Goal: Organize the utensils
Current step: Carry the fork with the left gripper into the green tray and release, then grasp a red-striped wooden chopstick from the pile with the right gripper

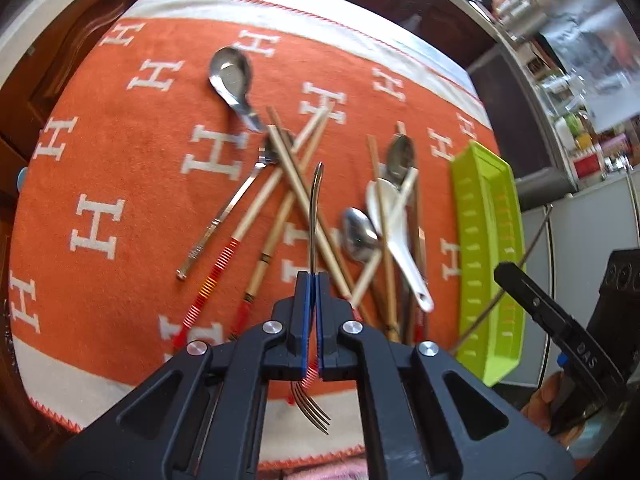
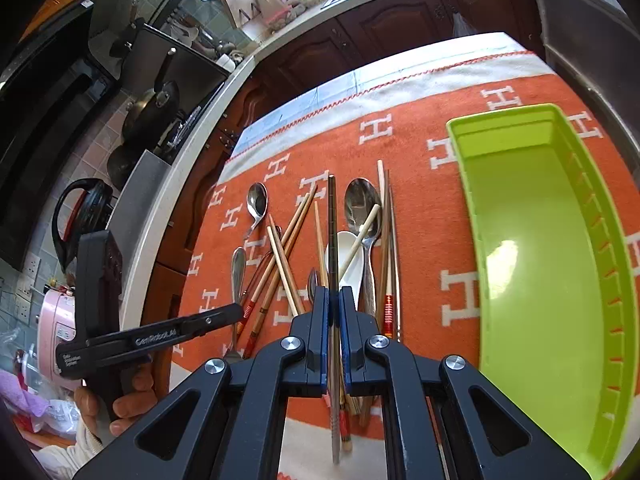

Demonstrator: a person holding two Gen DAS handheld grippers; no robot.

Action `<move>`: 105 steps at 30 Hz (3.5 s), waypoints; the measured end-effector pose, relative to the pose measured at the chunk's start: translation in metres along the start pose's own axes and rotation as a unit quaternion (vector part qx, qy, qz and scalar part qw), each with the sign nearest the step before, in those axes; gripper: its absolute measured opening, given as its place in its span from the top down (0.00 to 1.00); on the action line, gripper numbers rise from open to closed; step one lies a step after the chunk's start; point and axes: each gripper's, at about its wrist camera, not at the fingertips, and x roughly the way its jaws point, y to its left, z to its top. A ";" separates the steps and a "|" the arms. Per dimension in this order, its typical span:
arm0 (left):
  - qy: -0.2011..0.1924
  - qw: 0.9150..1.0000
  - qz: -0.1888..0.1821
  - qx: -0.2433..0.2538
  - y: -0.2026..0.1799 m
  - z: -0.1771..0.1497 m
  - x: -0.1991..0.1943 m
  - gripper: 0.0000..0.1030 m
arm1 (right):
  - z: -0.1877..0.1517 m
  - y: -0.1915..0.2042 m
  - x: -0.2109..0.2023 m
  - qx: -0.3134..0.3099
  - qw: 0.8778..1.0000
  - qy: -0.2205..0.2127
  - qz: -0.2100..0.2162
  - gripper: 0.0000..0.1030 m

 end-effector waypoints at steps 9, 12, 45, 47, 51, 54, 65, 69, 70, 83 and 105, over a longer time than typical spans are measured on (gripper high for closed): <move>-0.007 0.992 -0.048 0.113 -0.101 -0.018 -0.030 1.00 | -0.015 -0.007 -0.099 0.003 0.998 -0.064 -0.010 0.95; -0.005 0.986 -0.064 0.151 -0.140 -0.024 -0.032 1.00 | -0.020 -0.015 -0.142 0.008 0.995 -0.096 -0.022 0.95; -0.010 0.985 -0.018 0.171 -0.196 -0.003 0.032 0.94 | 0.026 -0.099 -0.141 -0.020 0.986 0.012 -0.165 0.74; -0.012 0.986 -0.004 0.167 -0.182 0.001 0.025 0.94 | 0.032 -0.087 -0.129 -0.023 0.987 0.013 -0.161 0.74; -0.022 0.986 0.018 0.162 -0.154 0.005 0.007 0.94 | 0.029 -0.067 -0.115 -0.033 0.988 0.011 -0.154 0.74; -0.034 0.986 0.033 0.157 -0.131 0.009 -0.011 0.94 | 0.027 -0.045 -0.101 -0.048 0.988 0.009 -0.147 0.74; -0.078 0.980 0.070 0.171 -0.076 -0.009 -0.042 0.65 | 0.009 0.029 -0.069 -0.111 0.989 -0.004 -0.093 0.74; -0.072 0.977 0.068 0.189 -0.067 -0.024 -0.027 0.62 | -0.007 0.048 -0.047 -0.139 0.988 -0.003 -0.061 0.74; -0.067 0.976 0.066 0.194 -0.064 -0.029 -0.021 0.62 | -0.010 0.051 -0.040 -0.146 0.988 -0.002 -0.058 0.74; -0.031 0.978 0.057 0.199 -0.037 -0.051 0.033 0.62 | -0.031 0.051 0.044 -0.150 0.987 0.046 -0.042 0.84; -0.013 0.981 0.048 0.189 -0.036 -0.042 0.059 0.91 | -0.022 0.037 0.077 -0.121 0.990 0.052 -0.050 0.94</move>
